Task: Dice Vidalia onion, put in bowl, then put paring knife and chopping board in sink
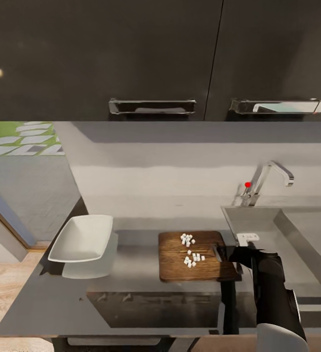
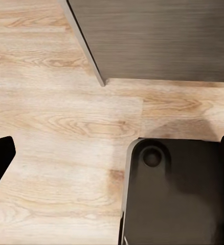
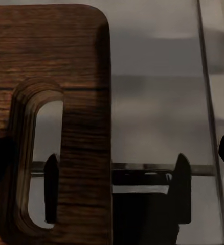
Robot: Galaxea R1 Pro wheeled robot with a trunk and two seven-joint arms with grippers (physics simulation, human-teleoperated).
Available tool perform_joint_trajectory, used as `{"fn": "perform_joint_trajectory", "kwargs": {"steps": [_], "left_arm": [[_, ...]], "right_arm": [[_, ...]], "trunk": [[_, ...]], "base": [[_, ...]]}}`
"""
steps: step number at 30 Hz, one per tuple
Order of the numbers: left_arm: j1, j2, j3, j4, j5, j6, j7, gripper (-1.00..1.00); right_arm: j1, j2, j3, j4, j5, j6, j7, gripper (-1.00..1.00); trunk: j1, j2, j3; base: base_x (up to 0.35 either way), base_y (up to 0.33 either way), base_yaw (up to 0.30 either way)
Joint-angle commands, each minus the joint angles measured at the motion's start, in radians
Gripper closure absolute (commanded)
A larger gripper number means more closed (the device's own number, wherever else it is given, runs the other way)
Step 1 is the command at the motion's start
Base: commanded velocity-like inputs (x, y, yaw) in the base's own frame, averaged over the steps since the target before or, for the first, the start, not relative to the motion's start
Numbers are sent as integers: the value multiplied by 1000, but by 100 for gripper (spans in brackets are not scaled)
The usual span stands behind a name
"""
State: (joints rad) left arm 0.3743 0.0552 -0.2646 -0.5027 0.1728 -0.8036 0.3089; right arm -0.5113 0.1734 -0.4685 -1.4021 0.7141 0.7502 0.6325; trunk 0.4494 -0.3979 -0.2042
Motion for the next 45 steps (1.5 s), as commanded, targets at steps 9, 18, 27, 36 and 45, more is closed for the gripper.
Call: {"fn": "perform_joint_trajectory", "kwargs": {"steps": [9, 18, 27, 36, 45], "left_arm": [[0, 2, -8, -2, 10, -2, 4, -100], [0, 1, -8, -2, 10, -2, 4, -100], [0, 0, -10, -2, 10, -2, 4, -100], [0, 1, -10, -2, 10, -2, 4, -100], [0, 1, -9, 2, 10, -2, 4, -100]], "right_arm": [[-1, 1, -2, -1, 10, 1, 10, -100], [-1, 1, -2, -1, 10, 1, 10, -100], [-1, 1, -2, -1, 10, 0, 10, -100], [-1, 1, -2, -1, 10, 0, 10, -100], [-1, 1, -2, -1, 10, 0, 10, -100]], "trunk": [[1, -2, -13], [1, -2, -25], [1, -2, -37], [1, -2, -39], [1, -2, -45]], "base": [[0, 0, 68], [32, -50, 69], [-44, -75, 69], [-13, -4, 12], [0, 0, 0]]}}
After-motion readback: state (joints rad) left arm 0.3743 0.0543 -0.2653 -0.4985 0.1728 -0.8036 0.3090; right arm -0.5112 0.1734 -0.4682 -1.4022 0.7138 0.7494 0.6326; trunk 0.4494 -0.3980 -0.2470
